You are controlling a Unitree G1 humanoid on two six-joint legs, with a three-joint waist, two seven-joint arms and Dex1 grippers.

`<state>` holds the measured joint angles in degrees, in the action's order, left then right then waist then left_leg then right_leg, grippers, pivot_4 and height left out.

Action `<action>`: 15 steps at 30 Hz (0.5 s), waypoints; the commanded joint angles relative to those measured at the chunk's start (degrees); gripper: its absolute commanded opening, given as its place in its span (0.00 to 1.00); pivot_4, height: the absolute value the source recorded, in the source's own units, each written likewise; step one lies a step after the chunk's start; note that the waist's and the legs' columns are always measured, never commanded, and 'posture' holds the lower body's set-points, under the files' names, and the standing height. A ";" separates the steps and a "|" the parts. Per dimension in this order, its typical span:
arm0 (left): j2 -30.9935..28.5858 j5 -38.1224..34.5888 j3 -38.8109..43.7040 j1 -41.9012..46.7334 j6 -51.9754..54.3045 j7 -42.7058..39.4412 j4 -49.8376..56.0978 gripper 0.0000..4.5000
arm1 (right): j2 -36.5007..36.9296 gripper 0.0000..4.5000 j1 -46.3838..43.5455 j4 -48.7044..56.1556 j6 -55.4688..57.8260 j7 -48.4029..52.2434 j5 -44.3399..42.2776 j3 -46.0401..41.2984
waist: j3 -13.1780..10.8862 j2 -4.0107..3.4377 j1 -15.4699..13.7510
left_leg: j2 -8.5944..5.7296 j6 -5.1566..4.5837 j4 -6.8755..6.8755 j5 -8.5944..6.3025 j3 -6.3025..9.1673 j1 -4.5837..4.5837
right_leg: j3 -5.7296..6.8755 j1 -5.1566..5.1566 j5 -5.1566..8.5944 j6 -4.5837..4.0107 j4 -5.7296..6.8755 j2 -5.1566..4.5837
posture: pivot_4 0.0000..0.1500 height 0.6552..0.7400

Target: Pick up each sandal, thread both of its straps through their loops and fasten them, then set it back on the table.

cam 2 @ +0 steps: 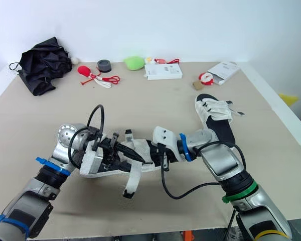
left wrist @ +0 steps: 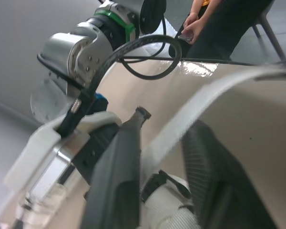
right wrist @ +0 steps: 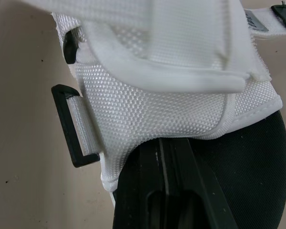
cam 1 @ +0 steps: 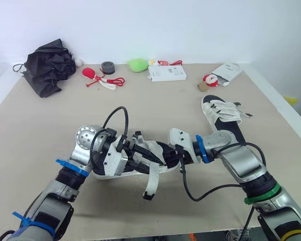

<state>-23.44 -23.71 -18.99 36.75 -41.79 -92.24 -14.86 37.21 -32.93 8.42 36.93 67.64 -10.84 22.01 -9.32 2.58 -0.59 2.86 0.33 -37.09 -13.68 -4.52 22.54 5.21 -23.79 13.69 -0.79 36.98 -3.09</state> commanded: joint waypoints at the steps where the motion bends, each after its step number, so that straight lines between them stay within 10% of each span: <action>1: 1.90 3.66 -0.09 2.16 -7.37 -0.26 -6.28 0.53 | 1.29 0.00 1.94 -3.18 1.26 0.37 2.51 3.86 | 0.04 -0.08 -0.01 | 0.01 -0.01 -0.09 -0.01 0.04 0.00 | 0.05 0.04 0.00 0.00 0.01 0.01 | 1.00 1.00; 3: 0.56 3.25 -1.04 2.26 -6.97 -0.26 -6.17 0.69 | 1.52 0.00 1.95 -3.09 1.36 0.47 2.39 3.82 | 0.05 -0.12 -0.02 | 0.08 -0.05 -0.31 -0.04 0.06 0.00 | 0.09 0.15 -0.06 0.09 0.02 0.04 | 1.00 1.00; 8: -8.94 -1.46 -4.91 1.64 -1.99 -0.26 -2.21 0.69 | 1.61 0.00 2.05 -2.99 1.51 0.42 2.24 3.69 | 0.07 -0.16 -0.01 | 0.11 -0.13 -0.34 -0.08 0.05 0.00 | 0.05 0.14 -0.07 0.10 0.02 0.08 | 1.00 1.00; 15: -18.17 -15.13 -0.67 -1.58 30.68 3.54 15.13 0.69 | 1.54 0.00 1.81 -3.52 1.18 0.50 2.24 3.66 | 0.05 -0.24 -0.01 | 0.12 -0.14 -0.38 -0.13 0.07 0.01 | 0.06 0.16 -0.04 0.08 0.03 0.04 | 1.00 1.00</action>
<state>-40.57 -34.40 -20.71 36.35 -18.60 -90.75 -6.06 37.64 -33.42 7.62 36.87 67.92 -10.82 22.27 -9.27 2.34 -0.61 2.95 0.18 -37.49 -13.81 -4.46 22.54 5.24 -23.60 13.64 -0.68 37.00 -3.06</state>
